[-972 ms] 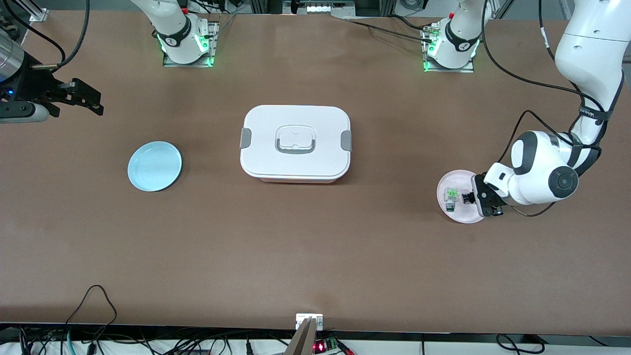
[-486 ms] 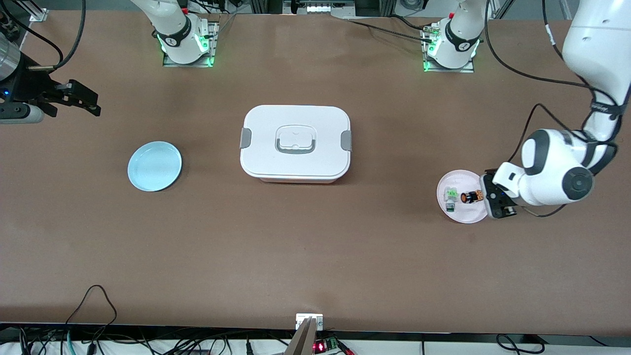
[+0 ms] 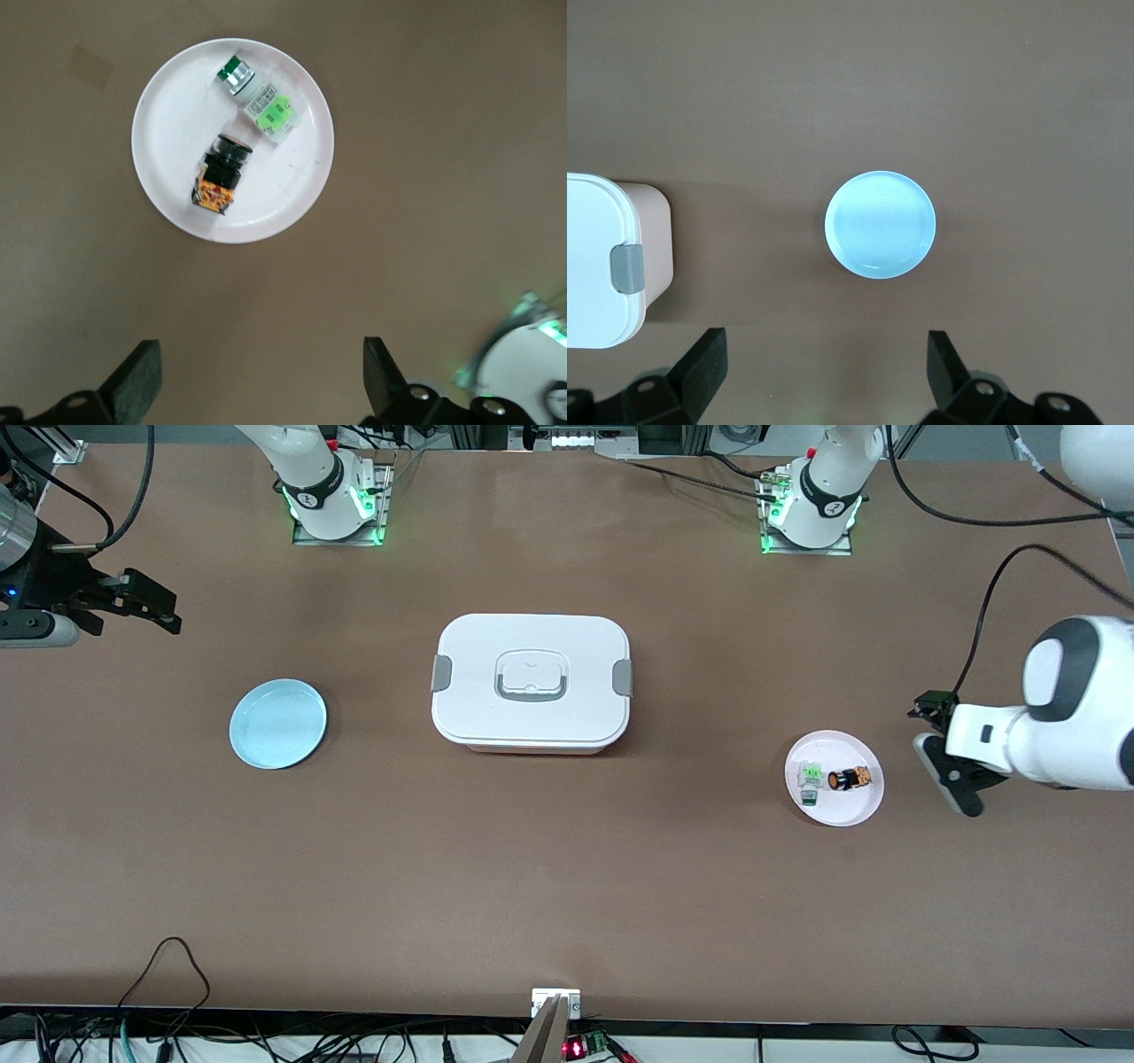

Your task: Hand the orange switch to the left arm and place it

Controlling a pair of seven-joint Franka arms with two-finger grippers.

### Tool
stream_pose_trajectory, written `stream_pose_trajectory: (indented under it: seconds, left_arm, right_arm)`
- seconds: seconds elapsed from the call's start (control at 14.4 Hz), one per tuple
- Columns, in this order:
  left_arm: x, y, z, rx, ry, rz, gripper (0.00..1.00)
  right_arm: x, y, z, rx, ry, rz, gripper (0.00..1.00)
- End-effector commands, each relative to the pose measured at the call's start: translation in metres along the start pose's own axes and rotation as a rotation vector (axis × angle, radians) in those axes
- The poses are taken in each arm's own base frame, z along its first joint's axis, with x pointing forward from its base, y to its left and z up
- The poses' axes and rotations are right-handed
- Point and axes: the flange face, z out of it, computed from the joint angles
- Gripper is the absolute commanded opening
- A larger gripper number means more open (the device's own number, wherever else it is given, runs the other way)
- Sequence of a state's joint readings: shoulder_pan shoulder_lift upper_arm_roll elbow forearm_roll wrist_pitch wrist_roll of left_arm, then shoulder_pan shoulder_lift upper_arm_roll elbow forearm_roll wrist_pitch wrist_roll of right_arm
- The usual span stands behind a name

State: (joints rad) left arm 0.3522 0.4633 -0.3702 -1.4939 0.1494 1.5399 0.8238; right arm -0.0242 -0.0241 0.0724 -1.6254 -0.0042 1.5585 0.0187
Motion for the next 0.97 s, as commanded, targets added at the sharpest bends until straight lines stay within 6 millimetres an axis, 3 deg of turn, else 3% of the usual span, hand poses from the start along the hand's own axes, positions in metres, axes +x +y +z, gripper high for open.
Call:
stream_pose_trajectory:
  seconds: [0.0,0.14,0.35,0.49,0.62,0.9]
  left_arm:
    - [0.003,0.028,-0.058,-0.011,-0.009,-0.217,1.00]
    - [-0.003,0.049,-0.091,0.013,0.006,-0.383,1.00]
    - [-0.002,0.092,-0.126,0.070,0.055,-0.466,1.00]
    - [-0.018,0.109,-0.149,0.104,0.123,-0.574,1.00]
    - [-0.046,0.121,-0.155,0.111,0.163,-0.638,1.00]
    - [-0.075,0.142,-0.162,0.218,0.306,-0.651,1.00]
  right_arm:
    - [-0.004,0.002,-0.004,-0.006,-0.002,0.010,1.00]
    - [-0.004,0.002,-0.009,-0.006,0.008,0.008,1.00]
    - [-0.003,0.001,-0.010,-0.006,0.014,0.007,1.00]
    - [-0.003,0.002,-0.010,-0.005,0.018,0.005,1.00]
    - [-0.003,0.002,-0.011,-0.005,0.015,0.013,1.00]
    - [-0.003,0.003,-0.012,-0.007,0.023,0.021,1.00]
